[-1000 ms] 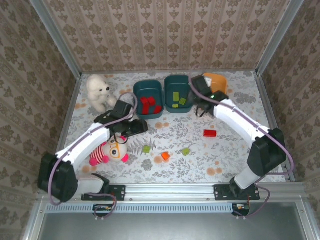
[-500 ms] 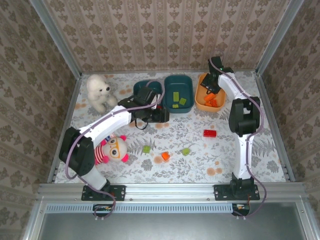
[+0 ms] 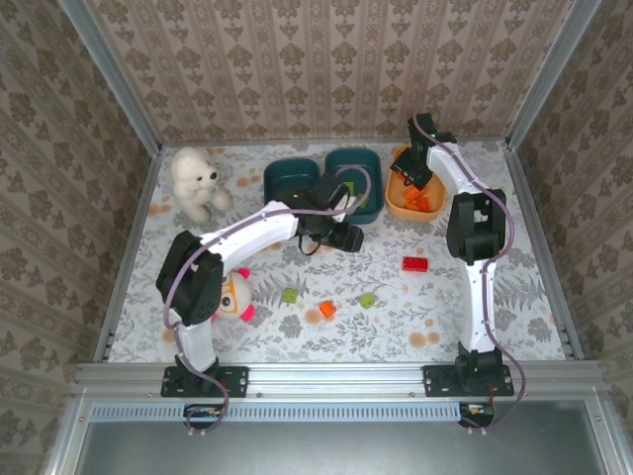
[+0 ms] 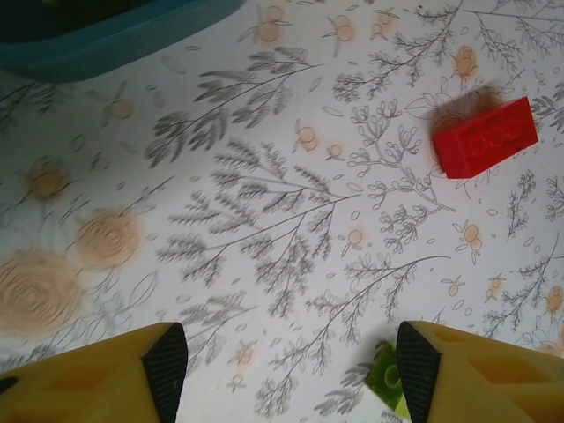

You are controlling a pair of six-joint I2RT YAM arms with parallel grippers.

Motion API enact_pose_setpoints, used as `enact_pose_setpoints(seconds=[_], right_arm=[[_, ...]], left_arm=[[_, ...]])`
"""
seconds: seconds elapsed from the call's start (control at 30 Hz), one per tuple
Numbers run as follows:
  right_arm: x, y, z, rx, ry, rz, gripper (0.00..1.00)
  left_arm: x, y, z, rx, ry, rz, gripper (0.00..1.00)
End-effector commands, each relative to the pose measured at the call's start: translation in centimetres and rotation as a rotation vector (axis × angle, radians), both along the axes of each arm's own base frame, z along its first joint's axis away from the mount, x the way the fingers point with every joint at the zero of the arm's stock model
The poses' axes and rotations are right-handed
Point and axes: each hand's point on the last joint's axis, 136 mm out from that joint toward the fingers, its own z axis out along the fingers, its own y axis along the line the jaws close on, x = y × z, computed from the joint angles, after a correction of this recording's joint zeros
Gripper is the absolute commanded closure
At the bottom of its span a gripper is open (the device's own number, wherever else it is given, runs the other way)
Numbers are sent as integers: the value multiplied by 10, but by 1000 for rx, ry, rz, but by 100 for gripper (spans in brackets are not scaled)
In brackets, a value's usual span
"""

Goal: Sort the legos into containers by color

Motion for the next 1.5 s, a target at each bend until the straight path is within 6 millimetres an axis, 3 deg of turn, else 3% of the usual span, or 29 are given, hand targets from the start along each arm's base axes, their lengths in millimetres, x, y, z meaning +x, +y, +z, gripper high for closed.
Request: enact_pose_setpoints(seconds=[0.0,0.17,0.3,0.43,0.57,0.83,1.0,1.13,1.3,1.4,1.47], right_arm=[[-5,8,7,19,18,17,33],[0,11,58,8,-90,52,25],[-12,8,110,3,-170,41,23],[-50,-7,165,-27,-274,-9,22],[-117,-20,203,-45,-359,-72,19],[-262,-41,221,-76,-382,-109,14],[-316,-47,230,-101,-365,-67,12],[-331,-49,236,-114,-365,-48,12],[-326,-49,240,-120,-374,-38,12],[-324,-47,236,-110,-373,-37,12],[-326,-47,233,-109,-366,-38,12]], left_arm=[[-5,-18,0,36,-35,-104,32],[-10,-53,-3,48,-77,-207,26],[-18,-83,-8,34,-103,-293,24],[-23,-109,-22,32,-117,-338,22],[-24,-131,-36,35,-198,-388,21],[-10,-174,-53,50,-398,-464,19],[-8,-187,-74,80,-435,-493,15],[-19,-190,-88,79,-398,-523,16],[-42,-188,-95,83,-356,-571,20],[-50,-187,-96,84,-333,-572,28],[-53,-186,-100,93,-320,-571,41]])
